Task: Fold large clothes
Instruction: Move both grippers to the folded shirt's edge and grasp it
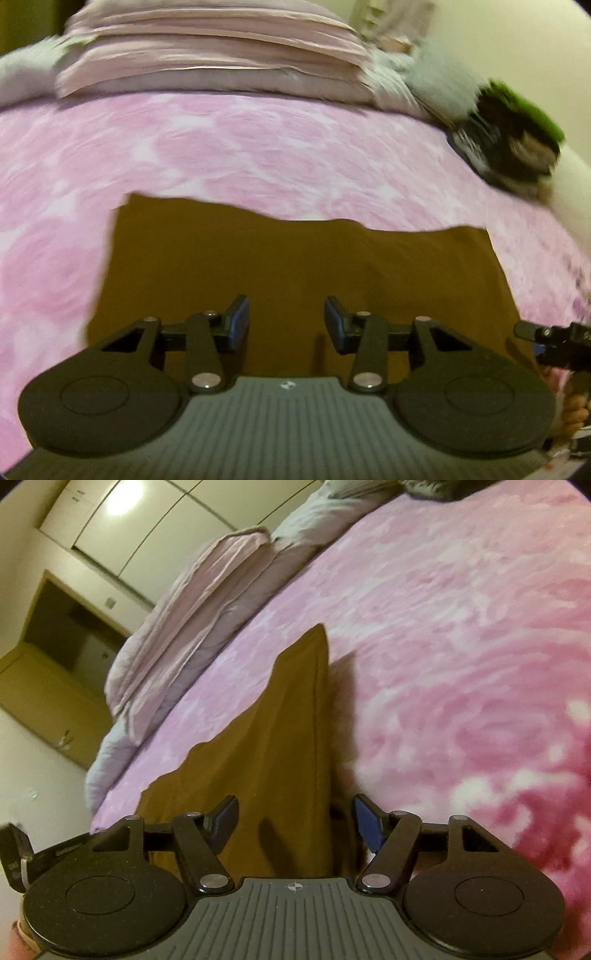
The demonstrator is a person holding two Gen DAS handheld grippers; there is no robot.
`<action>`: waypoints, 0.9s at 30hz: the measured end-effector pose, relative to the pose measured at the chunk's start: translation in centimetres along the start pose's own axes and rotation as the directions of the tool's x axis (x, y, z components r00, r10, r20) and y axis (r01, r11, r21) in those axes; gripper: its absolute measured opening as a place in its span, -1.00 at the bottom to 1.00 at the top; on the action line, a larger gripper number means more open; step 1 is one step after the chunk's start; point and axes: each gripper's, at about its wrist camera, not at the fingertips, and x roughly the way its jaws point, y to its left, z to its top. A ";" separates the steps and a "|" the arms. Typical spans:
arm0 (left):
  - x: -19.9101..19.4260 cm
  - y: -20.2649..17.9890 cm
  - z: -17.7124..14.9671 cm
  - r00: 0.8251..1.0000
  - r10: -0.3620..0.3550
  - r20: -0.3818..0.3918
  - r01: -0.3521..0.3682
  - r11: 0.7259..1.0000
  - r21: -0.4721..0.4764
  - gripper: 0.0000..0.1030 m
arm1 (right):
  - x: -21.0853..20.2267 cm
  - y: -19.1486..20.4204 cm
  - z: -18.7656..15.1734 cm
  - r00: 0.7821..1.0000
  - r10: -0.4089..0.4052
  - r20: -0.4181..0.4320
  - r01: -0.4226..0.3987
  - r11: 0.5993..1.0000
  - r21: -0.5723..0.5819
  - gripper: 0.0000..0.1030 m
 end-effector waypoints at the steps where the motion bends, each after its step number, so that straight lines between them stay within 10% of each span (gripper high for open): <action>1: -1.1 1.4 -0.4 1.000 -0.001 -0.003 0.001 0.999 -0.036 -0.23 | 0.0 -0.2 0.0 1.000 0.019 -0.014 -0.019 1.000 0.002 0.22; 9: -7.2 10.3 -5.3 0.998 -0.006 -0.064 -0.014 0.948 -0.318 0.02 | -1.2 -0.5 -0.8 1.000 0.014 0.000 -0.014 0.997 0.077 0.04; 17: -5.7 13.3 -7.7 0.987 -0.159 -0.033 0.114 0.825 -0.554 0.03 | -1.1 0.2 -1.1 0.997 -0.062 0.040 0.056 0.990 0.126 0.04; 20: -4.7 13.4 -7.9 0.985 -0.170 0.007 0.142 0.799 -0.585 -0.73 | -1.1 0.4 -1.1 0.997 -0.074 0.037 0.069 0.990 0.127 0.04; 22: -4.5 13.6 -8.5 0.981 -0.191 0.025 0.165 0.766 -0.622 -0.81 | -1.0 0.4 -1.0 0.997 -0.074 0.033 0.070 0.990 0.124 0.04; 27: -4.7 12.8 -8.8 0.991 -0.131 0.015 0.117 0.821 -0.559 -0.84 | -0.8 0.2 -0.6 0.997 -0.074 0.029 0.070 0.991 0.117 0.04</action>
